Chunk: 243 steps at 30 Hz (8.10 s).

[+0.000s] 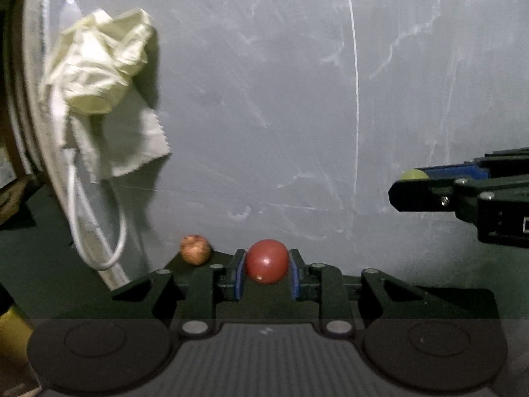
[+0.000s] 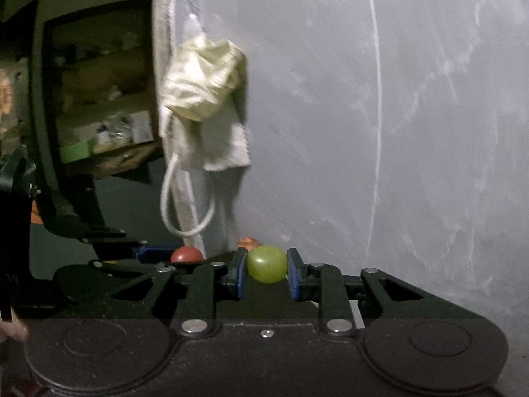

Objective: Organize fruits

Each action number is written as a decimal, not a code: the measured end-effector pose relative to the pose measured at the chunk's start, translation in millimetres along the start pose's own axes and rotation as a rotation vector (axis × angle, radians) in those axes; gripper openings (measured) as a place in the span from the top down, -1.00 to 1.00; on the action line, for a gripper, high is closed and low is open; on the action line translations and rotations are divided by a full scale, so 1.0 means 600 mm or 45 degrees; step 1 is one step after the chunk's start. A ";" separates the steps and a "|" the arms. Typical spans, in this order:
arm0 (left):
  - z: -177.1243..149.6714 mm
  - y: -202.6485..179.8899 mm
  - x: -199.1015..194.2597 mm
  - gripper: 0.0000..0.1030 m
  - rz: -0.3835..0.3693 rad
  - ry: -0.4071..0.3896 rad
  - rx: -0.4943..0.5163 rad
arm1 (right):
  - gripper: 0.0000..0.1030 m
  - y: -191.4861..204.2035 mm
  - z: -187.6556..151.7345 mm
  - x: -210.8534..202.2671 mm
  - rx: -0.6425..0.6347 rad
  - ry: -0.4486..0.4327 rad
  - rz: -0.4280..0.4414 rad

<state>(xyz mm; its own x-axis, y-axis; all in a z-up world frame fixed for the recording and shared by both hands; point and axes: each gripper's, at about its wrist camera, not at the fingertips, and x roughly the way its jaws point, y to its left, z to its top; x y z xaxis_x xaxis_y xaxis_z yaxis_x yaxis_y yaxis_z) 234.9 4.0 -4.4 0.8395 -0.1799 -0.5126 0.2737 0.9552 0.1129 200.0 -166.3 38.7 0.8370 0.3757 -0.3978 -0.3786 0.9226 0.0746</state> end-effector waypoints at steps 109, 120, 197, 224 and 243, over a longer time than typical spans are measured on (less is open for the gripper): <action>-0.402 -0.098 -0.126 0.44 0.351 0.497 -0.585 | 0.45 0.129 -0.384 0.041 -0.315 0.718 0.469; -0.402 -0.095 -0.130 0.42 0.354 0.498 -0.598 | 0.41 0.124 -0.377 0.035 -0.315 0.704 0.474; -0.262 -0.189 -0.351 -0.99 0.525 0.297 -0.623 | -0.99 0.019 -0.227 -0.250 -0.067 0.321 0.456; -0.266 -0.189 -0.355 -0.99 0.532 0.295 -0.655 | -0.99 0.017 -0.226 -0.245 -0.068 0.328 0.454; -0.267 -0.187 -0.357 -0.99 0.533 0.292 -0.662 | -0.99 0.019 -0.226 -0.246 -0.068 0.329 0.453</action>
<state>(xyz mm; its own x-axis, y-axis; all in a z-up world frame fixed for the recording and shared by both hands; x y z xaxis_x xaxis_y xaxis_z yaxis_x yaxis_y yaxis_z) -50.7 -27.3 -43.6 0.6894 0.2267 -0.6880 -0.3584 0.9321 -0.0521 18.6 -223.4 -25.7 0.5272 0.6285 -0.5718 -0.6510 0.7312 0.2035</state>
